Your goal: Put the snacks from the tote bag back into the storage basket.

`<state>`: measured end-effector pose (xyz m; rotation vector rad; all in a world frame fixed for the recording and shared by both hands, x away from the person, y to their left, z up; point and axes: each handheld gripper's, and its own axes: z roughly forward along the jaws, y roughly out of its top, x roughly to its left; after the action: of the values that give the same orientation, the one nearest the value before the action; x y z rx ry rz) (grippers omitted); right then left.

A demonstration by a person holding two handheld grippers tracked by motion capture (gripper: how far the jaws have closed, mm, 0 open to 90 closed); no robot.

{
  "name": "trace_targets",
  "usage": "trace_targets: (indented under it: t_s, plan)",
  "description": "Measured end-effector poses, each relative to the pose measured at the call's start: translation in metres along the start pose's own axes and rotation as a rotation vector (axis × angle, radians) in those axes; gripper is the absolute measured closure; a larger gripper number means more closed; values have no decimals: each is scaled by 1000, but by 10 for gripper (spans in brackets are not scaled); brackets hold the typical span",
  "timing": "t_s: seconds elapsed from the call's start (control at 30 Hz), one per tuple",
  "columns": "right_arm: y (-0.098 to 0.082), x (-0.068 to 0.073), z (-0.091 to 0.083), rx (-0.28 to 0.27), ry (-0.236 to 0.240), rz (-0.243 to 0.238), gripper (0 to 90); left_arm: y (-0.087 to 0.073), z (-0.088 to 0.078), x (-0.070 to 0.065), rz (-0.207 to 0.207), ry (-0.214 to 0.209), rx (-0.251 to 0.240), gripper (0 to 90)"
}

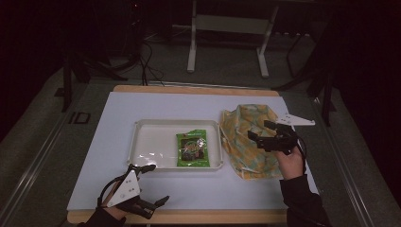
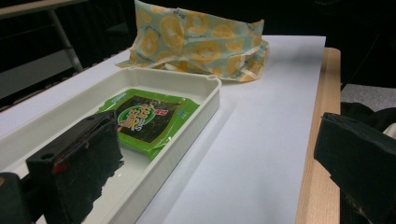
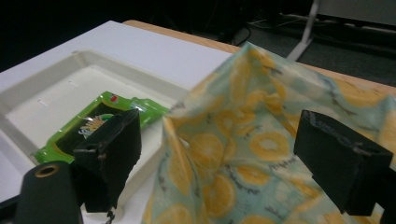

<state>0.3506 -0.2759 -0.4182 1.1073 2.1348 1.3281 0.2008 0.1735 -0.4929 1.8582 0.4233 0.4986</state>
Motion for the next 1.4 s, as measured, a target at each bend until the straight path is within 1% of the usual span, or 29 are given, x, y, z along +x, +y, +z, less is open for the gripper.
trace_targets:
  t_s: [0.17, 0.33, 0.53, 0.73, 0.8, 0.87, 0.97, 1.2, 1.23, 1.4]
  plan:
    - [-10, -1, -6, 2, -18, -4, 152, 0, 0, 0, -1, 0, 0, 12]
    - [-19, -1, -11, -23, -42, -15, 151, 0, 0, 0, 1, -1, 1, 12]
    - [-32, -1, -15, -19, -65, -15, 148, 0, -1, 0, 1, -2, 1, 12]
    - [-42, -1, -27, -45, -89, -5, 149, 0, -2, -1, 6, -2, 1, 12]
    - [-44, 0, -31, -59, -98, -10, 149, 0, -1, -1, 7, -3, 1, 12]
    - [-46, 0, -33, -58, -113, -16, 148, 0, -1, -1, 7, -4, 2, 12]
    - [-52, -1, -36, -60, -116, 0, 149, 0, -1, -1, 9, -6, 3, 12]
    - [-61, -2, -44, -85, -134, 8, 148, 0, -1, -1, 10, -8, 4, 12]
    - [-62, -2, -45, -89, -130, 11, 148, 0, -1, -1, 10, -8, 4, 12]
    - [-66, -1, -51, -116, -154, -3, 148, 0, -1, -1, 9, -9, 5, 12]
